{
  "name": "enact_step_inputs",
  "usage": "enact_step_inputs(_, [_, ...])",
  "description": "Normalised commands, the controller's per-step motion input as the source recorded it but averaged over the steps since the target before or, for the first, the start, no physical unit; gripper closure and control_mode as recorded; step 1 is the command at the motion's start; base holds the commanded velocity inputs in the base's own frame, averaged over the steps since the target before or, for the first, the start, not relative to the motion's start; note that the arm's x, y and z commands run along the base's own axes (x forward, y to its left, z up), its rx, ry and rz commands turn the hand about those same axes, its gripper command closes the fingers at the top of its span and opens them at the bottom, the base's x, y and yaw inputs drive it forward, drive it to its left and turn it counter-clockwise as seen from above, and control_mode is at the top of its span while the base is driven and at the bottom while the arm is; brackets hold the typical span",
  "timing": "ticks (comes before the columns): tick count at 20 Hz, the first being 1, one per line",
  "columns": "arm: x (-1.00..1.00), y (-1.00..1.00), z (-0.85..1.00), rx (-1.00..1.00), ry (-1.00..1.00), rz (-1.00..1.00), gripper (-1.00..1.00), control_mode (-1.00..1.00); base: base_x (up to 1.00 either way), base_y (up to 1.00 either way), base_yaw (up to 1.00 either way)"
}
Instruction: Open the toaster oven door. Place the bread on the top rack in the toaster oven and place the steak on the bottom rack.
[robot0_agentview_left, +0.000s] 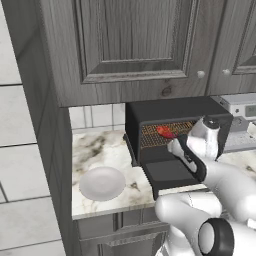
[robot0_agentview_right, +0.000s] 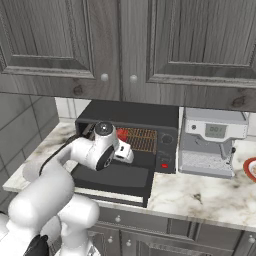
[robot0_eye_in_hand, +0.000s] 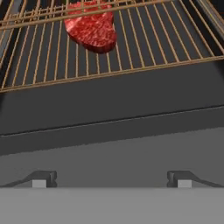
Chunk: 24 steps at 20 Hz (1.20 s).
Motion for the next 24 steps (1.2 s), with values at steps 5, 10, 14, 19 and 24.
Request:
enact_step_inputs(5, [-0.02,-0.07,0.2,-0.04,-0.41,0.26,-1.0,-1.0,0.0,0.0,0.0])
enact_step_inputs(10, [-0.04,-0.1,0.17,-0.02,-0.34,0.28,-1.0,-1.0,0.0,0.0,0.0])
enact_step_inputs(14, [0.0,-0.1,0.13,-0.04,-0.3,0.23,-1.0,-1.0,0.0,0.0,0.0])
enact_step_inputs(19, [0.0,-0.07,0.08,-0.04,-0.21,0.2,-1.0,-1.0,0.0,0.0,0.0])
enact_step_inputs(24, [0.05,0.0,0.05,-0.01,-0.14,0.05,-1.0,-1.0,0.0,0.0,0.0])
